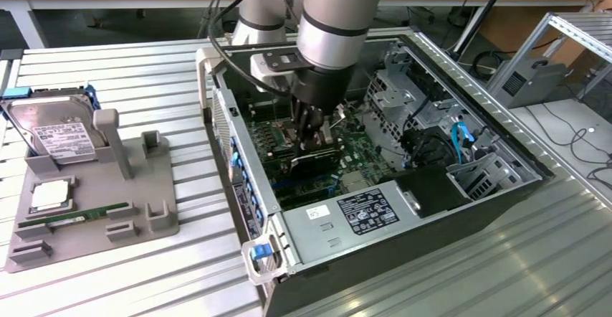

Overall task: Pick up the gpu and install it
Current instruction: 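Press down on the gpu until it lock into place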

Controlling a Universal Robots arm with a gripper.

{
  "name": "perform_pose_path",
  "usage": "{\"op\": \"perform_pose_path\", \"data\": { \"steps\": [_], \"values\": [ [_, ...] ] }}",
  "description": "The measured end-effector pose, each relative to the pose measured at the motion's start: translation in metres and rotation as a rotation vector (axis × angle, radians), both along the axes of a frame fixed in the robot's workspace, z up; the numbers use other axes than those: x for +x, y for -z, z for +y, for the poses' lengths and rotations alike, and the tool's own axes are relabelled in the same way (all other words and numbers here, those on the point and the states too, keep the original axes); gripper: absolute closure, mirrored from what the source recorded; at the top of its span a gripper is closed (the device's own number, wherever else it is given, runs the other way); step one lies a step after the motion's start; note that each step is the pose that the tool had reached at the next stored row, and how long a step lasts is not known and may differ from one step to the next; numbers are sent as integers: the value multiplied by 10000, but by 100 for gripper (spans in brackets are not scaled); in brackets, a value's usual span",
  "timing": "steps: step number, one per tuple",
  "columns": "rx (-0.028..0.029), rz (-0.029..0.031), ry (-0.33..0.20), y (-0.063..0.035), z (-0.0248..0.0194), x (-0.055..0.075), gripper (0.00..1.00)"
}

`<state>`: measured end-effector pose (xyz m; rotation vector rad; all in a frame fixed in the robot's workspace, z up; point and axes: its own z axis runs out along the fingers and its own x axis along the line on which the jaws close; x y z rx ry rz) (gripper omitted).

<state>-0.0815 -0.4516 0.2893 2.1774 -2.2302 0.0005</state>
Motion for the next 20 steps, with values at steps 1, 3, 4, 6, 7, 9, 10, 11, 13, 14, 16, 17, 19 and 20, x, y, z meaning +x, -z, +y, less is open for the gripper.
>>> {"op": "perform_pose_path", "data": {
  "steps": [1, 3, 4, 6, 7, 9, 10, 11, 13, 14, 16, 17, 19, 20],
  "values": [
    [0, 0, 0, 22, 2, -44, 87],
    [-2, 1, 0, 82, 4, -65, 87],
    [-2, 1, 0, 96, 5, -68, 87],
    [-5, 2, 0, 127, 4, -80, 87],
    [-8, 4, 0, 136, 4, -91, 87],
    [-2, -1, 0, 146, 4, -114, 87],
    [-2, 0, -1, 147, 2, -123, 87],
    [0, -1, -1, 148, 0, -131, 87],
    [0, 1, 0, 148, -21, -170, 87],
    [1, 0, 1, 148, -34, -187, 87],
    [2, 1, -2, 147, -47, -193, 87],
    [4, 1, -4, 147, -49, -194, 87],
    [7, 1, -6, 148, -74, -195, 87],
    [15, -3, -7, 150, -101, -197, 87]
  ]
}}
